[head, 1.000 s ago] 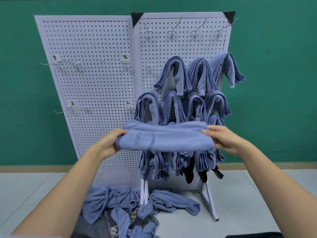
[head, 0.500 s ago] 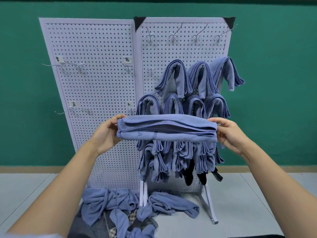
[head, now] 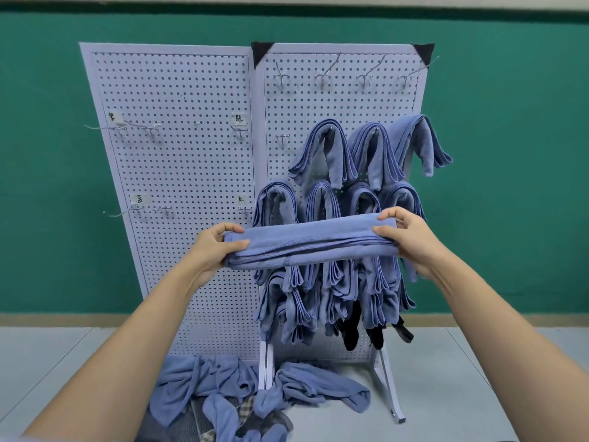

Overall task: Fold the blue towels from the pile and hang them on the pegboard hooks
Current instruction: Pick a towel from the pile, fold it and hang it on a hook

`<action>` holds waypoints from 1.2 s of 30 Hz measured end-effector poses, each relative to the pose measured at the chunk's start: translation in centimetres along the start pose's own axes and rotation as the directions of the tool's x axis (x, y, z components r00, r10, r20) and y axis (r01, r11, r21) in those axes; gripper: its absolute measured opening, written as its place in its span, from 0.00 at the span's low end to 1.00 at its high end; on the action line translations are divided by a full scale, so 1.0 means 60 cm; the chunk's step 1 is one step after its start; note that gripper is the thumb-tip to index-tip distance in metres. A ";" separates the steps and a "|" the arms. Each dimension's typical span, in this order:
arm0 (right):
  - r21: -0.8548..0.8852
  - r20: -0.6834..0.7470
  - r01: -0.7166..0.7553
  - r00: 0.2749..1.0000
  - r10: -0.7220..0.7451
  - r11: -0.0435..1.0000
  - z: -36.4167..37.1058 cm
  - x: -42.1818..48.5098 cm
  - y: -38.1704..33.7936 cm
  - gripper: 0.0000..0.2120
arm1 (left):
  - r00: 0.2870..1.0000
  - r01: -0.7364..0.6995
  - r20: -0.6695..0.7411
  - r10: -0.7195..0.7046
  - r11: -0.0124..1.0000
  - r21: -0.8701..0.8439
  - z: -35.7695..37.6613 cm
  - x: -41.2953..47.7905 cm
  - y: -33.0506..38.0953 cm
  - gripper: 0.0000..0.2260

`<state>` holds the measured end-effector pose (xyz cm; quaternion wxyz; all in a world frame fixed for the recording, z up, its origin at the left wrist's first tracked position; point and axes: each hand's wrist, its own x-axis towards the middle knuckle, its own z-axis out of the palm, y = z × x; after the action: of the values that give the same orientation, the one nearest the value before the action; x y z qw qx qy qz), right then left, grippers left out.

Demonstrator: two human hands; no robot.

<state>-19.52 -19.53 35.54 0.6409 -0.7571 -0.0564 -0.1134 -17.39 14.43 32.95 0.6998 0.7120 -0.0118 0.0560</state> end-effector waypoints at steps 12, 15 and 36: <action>0.152 0.135 -0.006 0.991 -0.015 0.988 0.080 0.009 -0.077 0.04 | 0.994 -0.098 -0.040 0.102 0.991 0.087 0.105 -0.044 -0.048 0.08; 0.138 0.119 -0.006 0.993 -0.011 0.990 0.101 0.009 -0.066 0.03 | 0.980 -0.189 0.075 0.182 0.975 0.113 0.160 -0.071 -0.039 0.14; -0.194 0.068 -0.069 0.994 0.083 0.979 0.051 0.007 0.002 0.15 | 0.888 -0.371 -0.139 0.439 0.861 0.348 0.141 -0.029 0.019 0.08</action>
<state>-18.79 -16.54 35.05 0.5662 -0.8207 -0.0407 -0.0648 -18.72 5.87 33.80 0.5479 0.7846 -0.0777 0.2798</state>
